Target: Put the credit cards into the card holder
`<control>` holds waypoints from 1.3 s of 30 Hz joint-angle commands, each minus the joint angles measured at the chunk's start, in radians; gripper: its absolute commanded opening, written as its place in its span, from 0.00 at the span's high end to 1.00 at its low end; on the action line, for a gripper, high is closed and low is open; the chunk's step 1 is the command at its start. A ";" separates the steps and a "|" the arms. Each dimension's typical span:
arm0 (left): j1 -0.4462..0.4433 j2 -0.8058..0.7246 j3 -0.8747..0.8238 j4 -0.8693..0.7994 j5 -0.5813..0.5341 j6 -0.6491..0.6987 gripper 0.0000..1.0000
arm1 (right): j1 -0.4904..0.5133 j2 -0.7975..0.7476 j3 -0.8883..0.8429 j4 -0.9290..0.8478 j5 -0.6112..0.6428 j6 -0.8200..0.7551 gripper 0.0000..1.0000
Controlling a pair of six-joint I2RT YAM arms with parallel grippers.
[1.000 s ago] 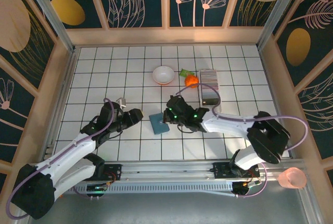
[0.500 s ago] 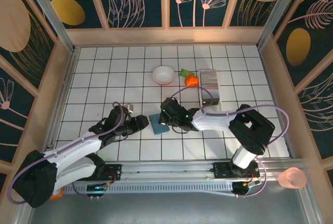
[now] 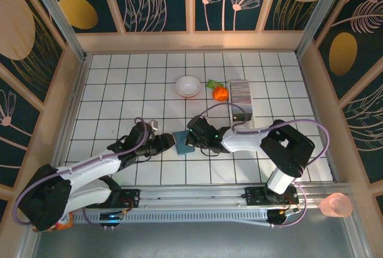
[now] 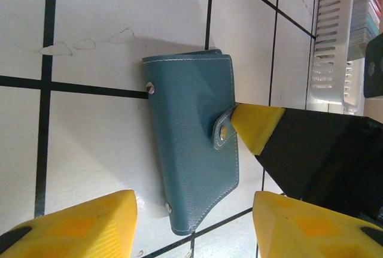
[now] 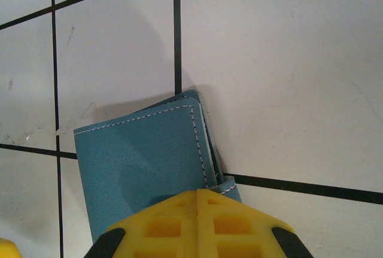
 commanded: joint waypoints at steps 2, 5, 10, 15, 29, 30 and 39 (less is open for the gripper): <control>-0.012 0.018 -0.026 0.091 0.024 -0.035 0.51 | -0.017 -0.006 -0.049 -0.021 0.042 0.014 1.00; -0.015 0.037 -0.026 0.104 0.020 -0.036 0.54 | -0.016 -0.007 -0.056 -0.020 0.036 0.014 1.00; -0.028 0.078 -0.029 0.141 0.021 -0.045 0.58 | -0.016 -0.004 -0.075 0.005 0.026 0.028 1.00; -0.046 0.126 -0.021 0.176 0.020 -0.049 0.60 | -0.017 -0.002 -0.085 0.011 0.026 0.035 1.00; -0.069 0.243 -0.018 0.306 0.051 -0.073 0.64 | -0.016 -0.026 -0.099 0.015 0.025 0.045 1.00; -0.070 0.250 -0.017 0.317 0.057 -0.073 0.64 | -0.016 -0.029 -0.100 0.014 0.026 0.046 1.00; -0.070 0.298 -0.012 0.386 0.068 -0.087 0.66 | -0.016 -0.033 -0.109 0.037 0.011 0.057 1.00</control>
